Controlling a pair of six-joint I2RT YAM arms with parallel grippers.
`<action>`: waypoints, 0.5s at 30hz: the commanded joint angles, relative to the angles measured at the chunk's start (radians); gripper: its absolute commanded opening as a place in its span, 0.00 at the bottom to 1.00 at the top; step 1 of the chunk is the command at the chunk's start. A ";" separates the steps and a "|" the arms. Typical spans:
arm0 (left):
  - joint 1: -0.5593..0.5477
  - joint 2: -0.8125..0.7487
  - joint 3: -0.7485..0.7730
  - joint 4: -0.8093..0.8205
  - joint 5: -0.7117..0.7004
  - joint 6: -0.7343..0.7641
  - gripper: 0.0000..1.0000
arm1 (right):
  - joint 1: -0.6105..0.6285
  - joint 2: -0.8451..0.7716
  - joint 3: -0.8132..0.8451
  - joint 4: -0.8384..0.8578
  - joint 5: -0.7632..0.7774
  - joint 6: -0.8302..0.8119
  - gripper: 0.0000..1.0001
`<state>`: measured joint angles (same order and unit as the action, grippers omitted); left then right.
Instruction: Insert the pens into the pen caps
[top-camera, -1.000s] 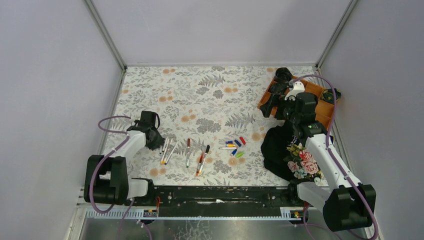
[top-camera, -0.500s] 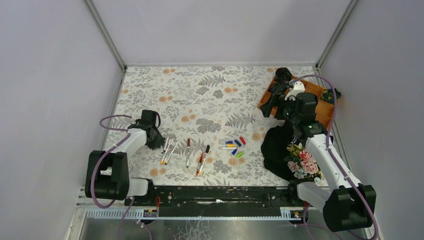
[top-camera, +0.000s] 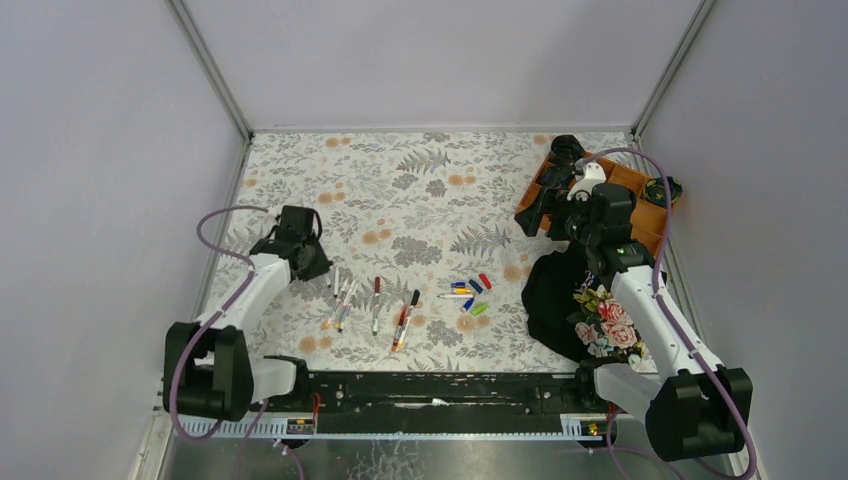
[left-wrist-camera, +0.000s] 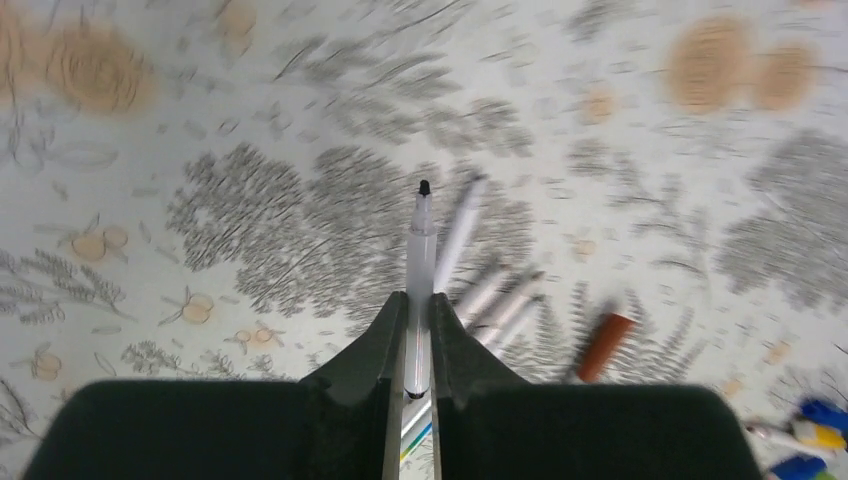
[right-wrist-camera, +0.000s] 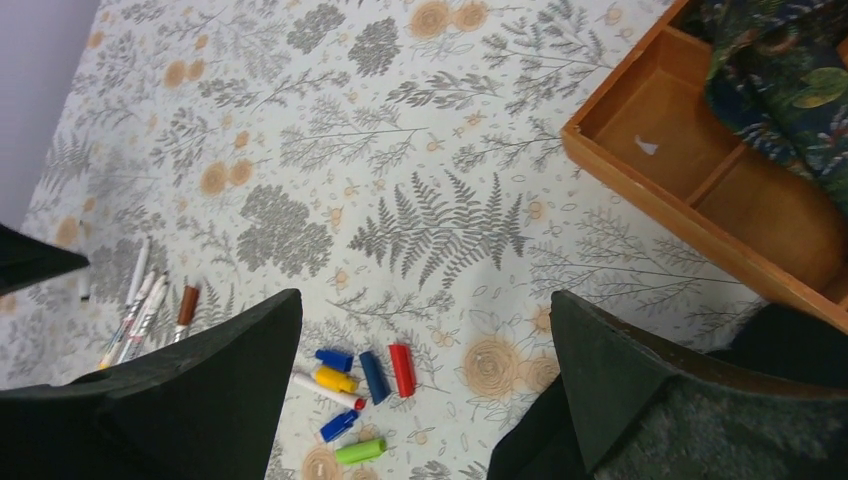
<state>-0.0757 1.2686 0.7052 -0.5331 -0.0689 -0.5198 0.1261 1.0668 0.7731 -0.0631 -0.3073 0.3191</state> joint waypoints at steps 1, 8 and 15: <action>-0.116 -0.088 0.101 0.038 0.062 0.171 0.00 | -0.002 0.016 0.074 -0.027 -0.133 0.042 1.00; -0.437 -0.204 0.124 0.221 0.369 0.259 0.00 | 0.046 0.052 0.101 -0.058 -0.380 0.217 0.93; -0.613 -0.226 0.078 0.340 0.499 0.197 0.00 | 0.263 0.080 0.057 0.113 -0.422 0.439 0.88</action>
<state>-0.6231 1.0428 0.8131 -0.3084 0.3088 -0.3161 0.3073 1.1435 0.8322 -0.1005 -0.6380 0.5850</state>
